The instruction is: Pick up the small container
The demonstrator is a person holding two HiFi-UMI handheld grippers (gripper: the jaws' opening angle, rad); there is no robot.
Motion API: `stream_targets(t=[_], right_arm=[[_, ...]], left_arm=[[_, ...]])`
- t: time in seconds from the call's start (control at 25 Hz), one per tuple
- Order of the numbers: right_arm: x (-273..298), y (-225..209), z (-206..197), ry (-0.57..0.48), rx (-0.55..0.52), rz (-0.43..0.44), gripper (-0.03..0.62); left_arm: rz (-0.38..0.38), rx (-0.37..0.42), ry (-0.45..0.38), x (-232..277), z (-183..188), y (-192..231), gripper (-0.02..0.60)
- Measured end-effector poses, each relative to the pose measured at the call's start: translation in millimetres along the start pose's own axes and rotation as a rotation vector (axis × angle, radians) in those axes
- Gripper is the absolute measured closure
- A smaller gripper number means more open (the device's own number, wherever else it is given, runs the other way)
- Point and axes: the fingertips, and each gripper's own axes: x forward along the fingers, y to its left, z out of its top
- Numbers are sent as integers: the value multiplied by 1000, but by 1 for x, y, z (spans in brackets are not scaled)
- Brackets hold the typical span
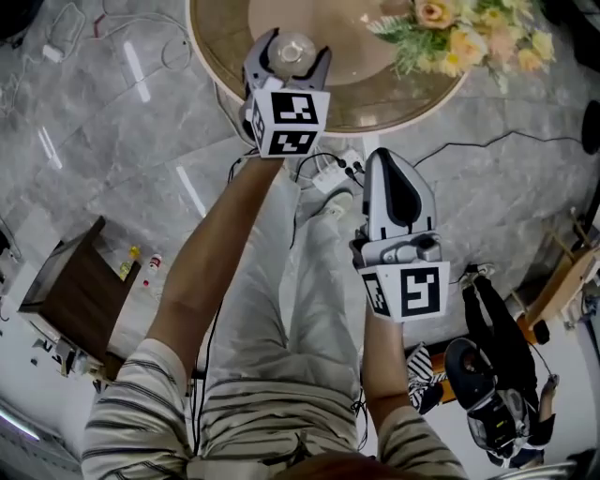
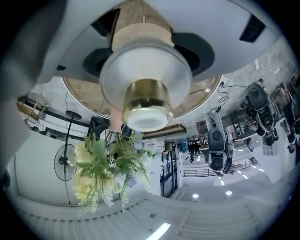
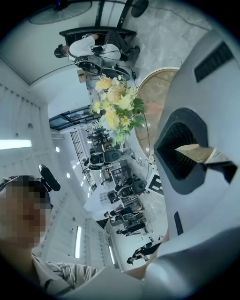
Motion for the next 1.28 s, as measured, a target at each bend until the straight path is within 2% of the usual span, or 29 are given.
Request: stream_targets(t=[0.28, 0.6, 0.96, 1.28], right_arm=[[-47, 21, 34, -34, -41, 45, 585], [-112, 41, 73, -72, -89, 80, 583], [-194, 55, 131, -142, -83, 70, 583], [-239, 80, 193, -216, -109, 108, 583]], left_arm=[[51, -49, -33, -72, 36, -2, 252], [90, -85, -77, -173, 94, -17, 252], [101, -129, -110, -301, 152, -41, 252], [126, -133, -189, -389, 218, -55, 251]])
